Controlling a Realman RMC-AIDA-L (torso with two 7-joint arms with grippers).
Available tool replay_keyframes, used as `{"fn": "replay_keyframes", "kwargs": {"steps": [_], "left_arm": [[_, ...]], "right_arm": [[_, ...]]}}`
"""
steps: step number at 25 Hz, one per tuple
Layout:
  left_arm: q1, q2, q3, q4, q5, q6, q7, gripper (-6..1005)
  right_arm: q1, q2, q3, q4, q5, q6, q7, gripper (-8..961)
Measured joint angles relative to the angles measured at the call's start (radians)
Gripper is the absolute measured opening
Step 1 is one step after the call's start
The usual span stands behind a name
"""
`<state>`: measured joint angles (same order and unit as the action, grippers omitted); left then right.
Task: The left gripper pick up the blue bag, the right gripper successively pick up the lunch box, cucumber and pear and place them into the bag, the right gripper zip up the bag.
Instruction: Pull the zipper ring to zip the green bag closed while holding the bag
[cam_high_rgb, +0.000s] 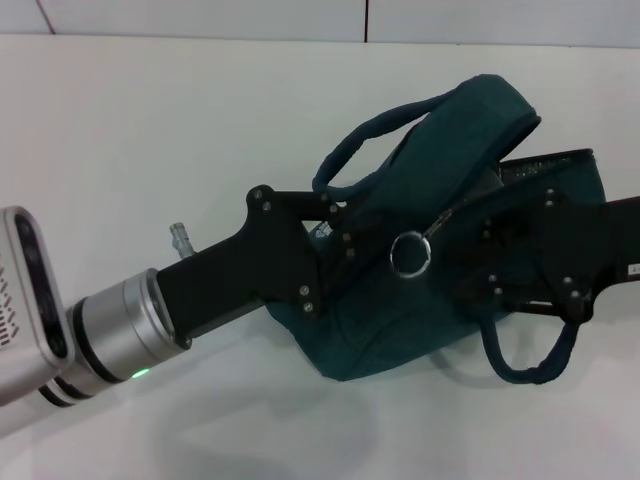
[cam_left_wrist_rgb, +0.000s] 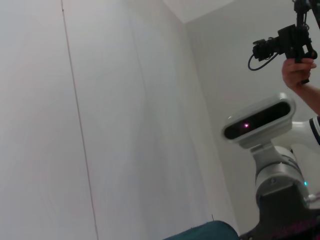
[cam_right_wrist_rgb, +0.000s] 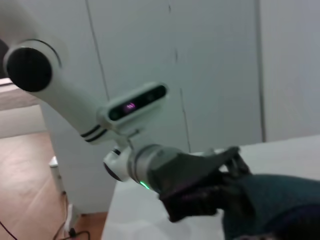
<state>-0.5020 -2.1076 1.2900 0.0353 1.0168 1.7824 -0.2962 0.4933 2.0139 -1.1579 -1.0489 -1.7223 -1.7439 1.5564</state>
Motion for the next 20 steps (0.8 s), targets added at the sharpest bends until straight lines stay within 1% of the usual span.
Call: {"fn": "replay_keyframes", "kwargs": {"steps": [5,7,12,15,20], "left_arm": [[0.007,0.0,0.0,0.0,0.008,0.031,0.03,70],[0.006,0.0,0.0,-0.001,0.008,0.031,0.035,72],[-0.001,0.0,0.0,-0.009,0.008,0.028,0.037,77],[0.003,0.0,0.0,-0.01,0.005,0.027,0.038,80],[0.004,0.0,0.0,-0.011,0.003,0.026,0.038,85]], "right_arm": [[0.001,0.0,-0.01,0.005,-0.009,0.036,0.015,253],[0.008,0.0,-0.031,0.014,-0.006,0.032,0.012,253],[0.011,-0.001,-0.046,0.007,-0.004,0.008,0.01,254],[0.006,-0.002,-0.022,0.0,0.007,-0.038,0.001,254],[0.003,-0.004,0.05,0.007,0.022,-0.123,-0.02,254]]}}
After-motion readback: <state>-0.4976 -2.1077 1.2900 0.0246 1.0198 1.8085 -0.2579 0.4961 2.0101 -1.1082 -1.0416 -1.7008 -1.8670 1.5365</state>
